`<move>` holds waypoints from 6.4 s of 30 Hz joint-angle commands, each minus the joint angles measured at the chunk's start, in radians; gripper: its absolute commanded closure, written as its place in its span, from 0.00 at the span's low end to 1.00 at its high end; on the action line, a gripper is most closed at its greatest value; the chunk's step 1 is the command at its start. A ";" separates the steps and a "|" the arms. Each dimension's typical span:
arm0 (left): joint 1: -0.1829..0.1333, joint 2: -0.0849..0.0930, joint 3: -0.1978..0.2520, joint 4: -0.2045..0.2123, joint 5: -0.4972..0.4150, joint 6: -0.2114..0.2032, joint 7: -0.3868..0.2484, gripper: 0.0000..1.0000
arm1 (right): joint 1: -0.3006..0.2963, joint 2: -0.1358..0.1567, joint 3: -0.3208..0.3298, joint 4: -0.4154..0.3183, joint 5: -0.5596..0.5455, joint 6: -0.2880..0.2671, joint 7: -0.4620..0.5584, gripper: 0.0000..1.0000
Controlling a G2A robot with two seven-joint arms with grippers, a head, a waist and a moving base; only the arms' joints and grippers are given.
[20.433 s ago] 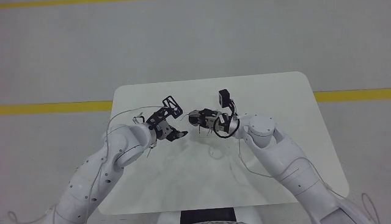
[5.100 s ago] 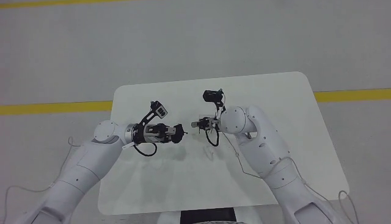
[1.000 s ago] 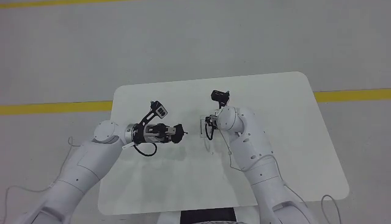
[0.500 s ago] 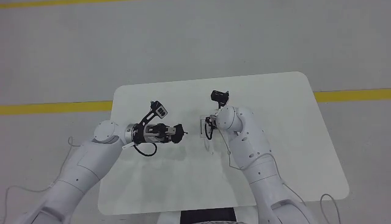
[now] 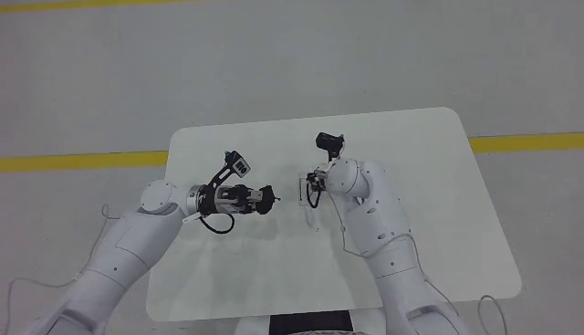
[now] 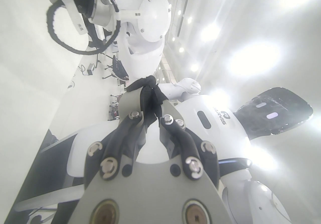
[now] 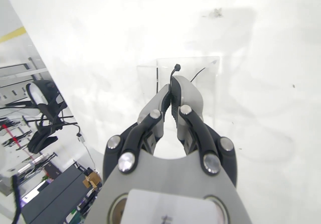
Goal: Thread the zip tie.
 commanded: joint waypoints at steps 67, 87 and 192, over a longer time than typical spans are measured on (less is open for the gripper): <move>0.000 0.000 0.000 0.000 0.000 0.000 0.000 1.00 | -0.454 0.091 -0.016 -0.643 0.284 -0.371 -0.507 1.00; 0.027 0.001 -0.016 -0.039 0.022 0.002 0.073 1.00 | -0.549 0.108 -0.079 -0.684 0.122 -0.390 -0.761 1.00; -0.063 -0.087 0.003 0.105 0.045 0.000 0.098 1.00 | -0.599 0.136 -0.268 -0.776 -0.141 -0.174 -0.797 1.00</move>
